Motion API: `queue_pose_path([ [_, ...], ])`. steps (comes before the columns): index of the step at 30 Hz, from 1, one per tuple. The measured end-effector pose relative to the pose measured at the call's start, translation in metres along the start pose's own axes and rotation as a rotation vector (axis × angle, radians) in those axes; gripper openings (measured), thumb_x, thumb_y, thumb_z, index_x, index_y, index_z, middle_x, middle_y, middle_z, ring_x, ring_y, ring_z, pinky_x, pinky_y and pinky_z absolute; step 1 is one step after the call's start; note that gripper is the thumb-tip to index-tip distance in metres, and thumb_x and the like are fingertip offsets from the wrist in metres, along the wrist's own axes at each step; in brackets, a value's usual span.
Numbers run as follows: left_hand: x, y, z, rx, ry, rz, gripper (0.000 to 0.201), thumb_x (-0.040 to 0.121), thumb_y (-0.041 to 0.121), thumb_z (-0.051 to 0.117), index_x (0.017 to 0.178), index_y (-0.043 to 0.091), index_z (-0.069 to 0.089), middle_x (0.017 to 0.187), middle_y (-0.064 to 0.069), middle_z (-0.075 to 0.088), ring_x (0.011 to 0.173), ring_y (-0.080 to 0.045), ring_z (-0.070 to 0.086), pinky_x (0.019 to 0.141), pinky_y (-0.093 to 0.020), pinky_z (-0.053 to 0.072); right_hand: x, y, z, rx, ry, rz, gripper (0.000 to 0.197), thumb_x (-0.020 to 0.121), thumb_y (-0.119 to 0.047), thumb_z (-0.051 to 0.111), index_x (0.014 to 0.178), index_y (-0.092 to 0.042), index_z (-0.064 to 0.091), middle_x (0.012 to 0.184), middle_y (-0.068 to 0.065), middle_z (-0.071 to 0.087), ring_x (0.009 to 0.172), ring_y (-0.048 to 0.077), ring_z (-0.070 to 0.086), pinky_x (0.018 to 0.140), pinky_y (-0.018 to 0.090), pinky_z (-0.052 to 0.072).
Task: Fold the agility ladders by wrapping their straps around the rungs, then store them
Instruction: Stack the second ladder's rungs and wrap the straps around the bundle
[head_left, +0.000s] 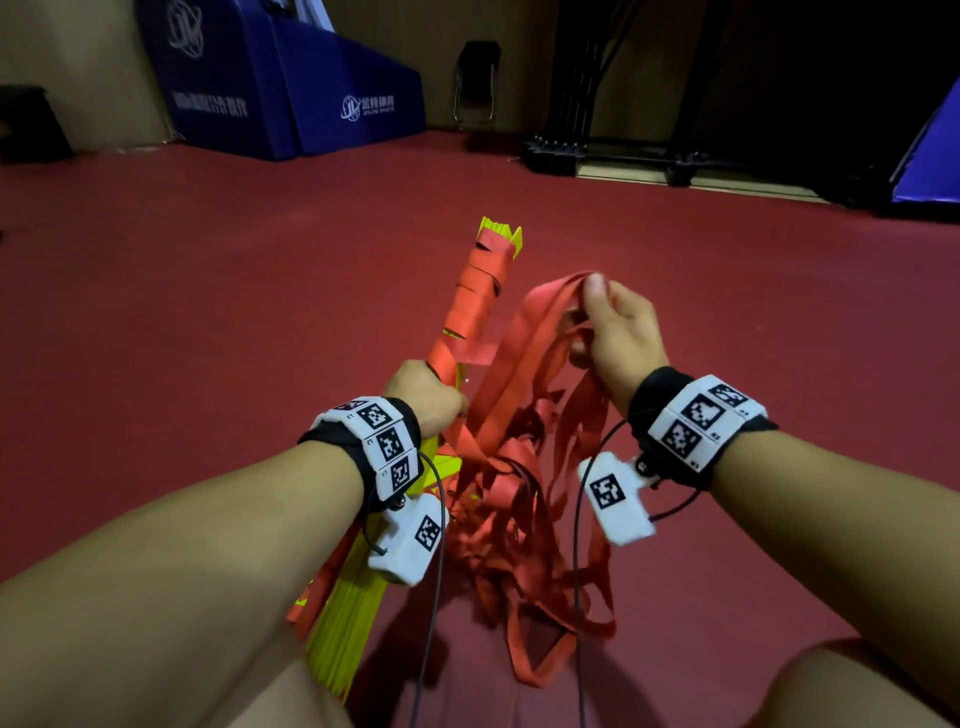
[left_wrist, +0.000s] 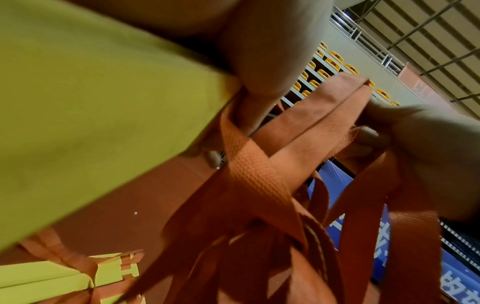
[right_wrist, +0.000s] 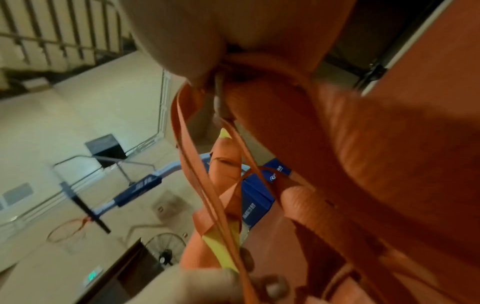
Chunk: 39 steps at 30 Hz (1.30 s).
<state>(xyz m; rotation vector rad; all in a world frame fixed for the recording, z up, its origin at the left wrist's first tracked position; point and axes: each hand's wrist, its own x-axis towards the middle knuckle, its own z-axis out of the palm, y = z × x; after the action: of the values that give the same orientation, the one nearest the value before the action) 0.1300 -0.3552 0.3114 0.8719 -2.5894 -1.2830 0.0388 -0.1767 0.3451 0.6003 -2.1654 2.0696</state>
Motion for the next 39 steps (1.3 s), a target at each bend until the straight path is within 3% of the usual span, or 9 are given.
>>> queue_pose_path([
  [3, 0.000, -0.001, -0.002, -0.041, 0.035, -0.033, 0.029, 0.076, 0.018, 0.082, 0.066, 0.013, 0.056, 0.072, -0.006, 0.063, 0.073, -0.028, 0.060, 0.053, -0.029, 0.037, 0.005, 0.001, -0.008, 0.090, 0.190, 0.067, 0.048, 0.108, -0.033, 0.034, 0.094, 0.002, 0.064, 0.068, 0.005, 0.059, 0.043, 0.008, 0.050, 0.046, 0.025, 0.043],
  [9, 0.005, -0.005, -0.003, -0.078, 0.093, -0.055, 0.014, 0.073, 0.014, 0.079, 0.077, 0.005, 0.068, 0.082, -0.013, 0.073, 0.081, -0.032, 0.071, 0.071, -0.038, 0.059, 0.023, 0.021, -0.023, 0.012, 0.459, 0.174, 0.036, 0.093, -0.047, 0.036, 0.077, -0.018, 0.052, 0.070, 0.003, 0.066, 0.058, 0.023, 0.057, 0.067, 0.041, 0.050],
  [14, 0.003, -0.001, -0.003, -0.190, 0.040, -0.054, 0.027, 0.073, 0.020, 0.087, 0.066, 0.012, 0.061, 0.071, -0.004, 0.065, 0.068, -0.025, 0.061, 0.058, -0.028, 0.044, 0.016, 0.025, -0.032, -0.103, 0.358, 0.405, 0.048, 0.101, -0.041, 0.036, 0.089, 0.001, 0.056, 0.077, 0.019, 0.069, 0.060, 0.034, 0.070, 0.060, 0.044, 0.060],
  [20, 0.002, 0.005, -0.005, -0.243, 0.058, -0.050, 0.027, 0.072, 0.021, 0.088, 0.061, 0.014, 0.063, 0.062, 0.001, 0.063, 0.059, -0.020, 0.058, 0.050, -0.026, 0.037, 0.010, 0.038, -0.039, -0.528, 0.064, 0.612, 0.066, 0.103, -0.042, 0.023, 0.089, 0.003, 0.068, 0.084, 0.017, 0.074, 0.076, 0.035, 0.069, 0.084, 0.046, 0.057],
  [24, 0.004, 0.002, -0.007, -0.261, 0.115, -0.053, 0.026, 0.067, 0.017, 0.088, 0.065, 0.012, 0.063, 0.068, -0.003, 0.063, 0.062, -0.024, 0.058, 0.051, -0.026, 0.038, 0.015, 0.036, -0.053, -0.453, 0.165, 0.613, 0.042, 0.103, -0.014, 0.033, 0.082, 0.001, 0.066, 0.060, 0.011, 0.067, 0.047, 0.025, 0.058, 0.052, 0.032, 0.047],
  [27, 0.006, -0.001, -0.009, -0.250, 0.130, -0.058, 0.020, 0.071, 0.017, 0.086, 0.071, 0.008, 0.068, 0.067, -0.002, 0.065, 0.058, -0.019, 0.058, 0.045, -0.023, 0.038, 0.018, 0.038, -0.061, -0.343, 0.223, 0.642, 0.034, 0.098, -0.004, 0.034, 0.072, -0.002, 0.055, 0.039, 0.007, 0.057, 0.046, 0.027, 0.057, 0.052, 0.032, 0.045],
  [30, 0.007, -0.001, -0.007, -0.262, 0.093, -0.052, 0.018, 0.073, 0.018, 0.084, 0.078, 0.003, 0.076, 0.065, -0.001, 0.072, 0.056, -0.013, 0.065, 0.054, -0.022, 0.048, 0.016, 0.039, -0.054, -0.321, 0.194, 0.656, 0.029, 0.097, -0.006, 0.037, 0.077, -0.001, 0.056, 0.044, 0.007, 0.060, 0.050, 0.026, 0.060, 0.052, 0.032, 0.051],
  [34, 0.008, 0.001, 0.000, -0.288, 0.071, -0.030, 0.016, 0.072, 0.014, 0.085, 0.072, 0.004, 0.074, 0.060, -0.003, 0.072, 0.057, -0.018, 0.070, 0.074, -0.035, 0.060, 0.017, 0.040, -0.043, -0.310, 0.132, 0.660, 0.031, 0.096, -0.005, 0.037, 0.072, 0.005, 0.054, 0.049, 0.012, 0.064, 0.069, 0.035, 0.066, 0.081, 0.051, 0.058],
  [39, 0.007, 0.001, 0.001, -0.278, 0.046, -0.023, 0.020, 0.070, 0.018, 0.086, 0.078, 0.004, 0.075, 0.064, -0.004, 0.074, 0.060, -0.019, 0.072, 0.076, -0.039, 0.063, 0.021, 0.044, -0.046, -0.320, 0.148, 0.670, 0.030, 0.096, -0.007, 0.036, 0.088, 0.011, 0.058, 0.048, 0.012, 0.064, 0.055, 0.032, 0.062, 0.066, 0.043, 0.056],
])
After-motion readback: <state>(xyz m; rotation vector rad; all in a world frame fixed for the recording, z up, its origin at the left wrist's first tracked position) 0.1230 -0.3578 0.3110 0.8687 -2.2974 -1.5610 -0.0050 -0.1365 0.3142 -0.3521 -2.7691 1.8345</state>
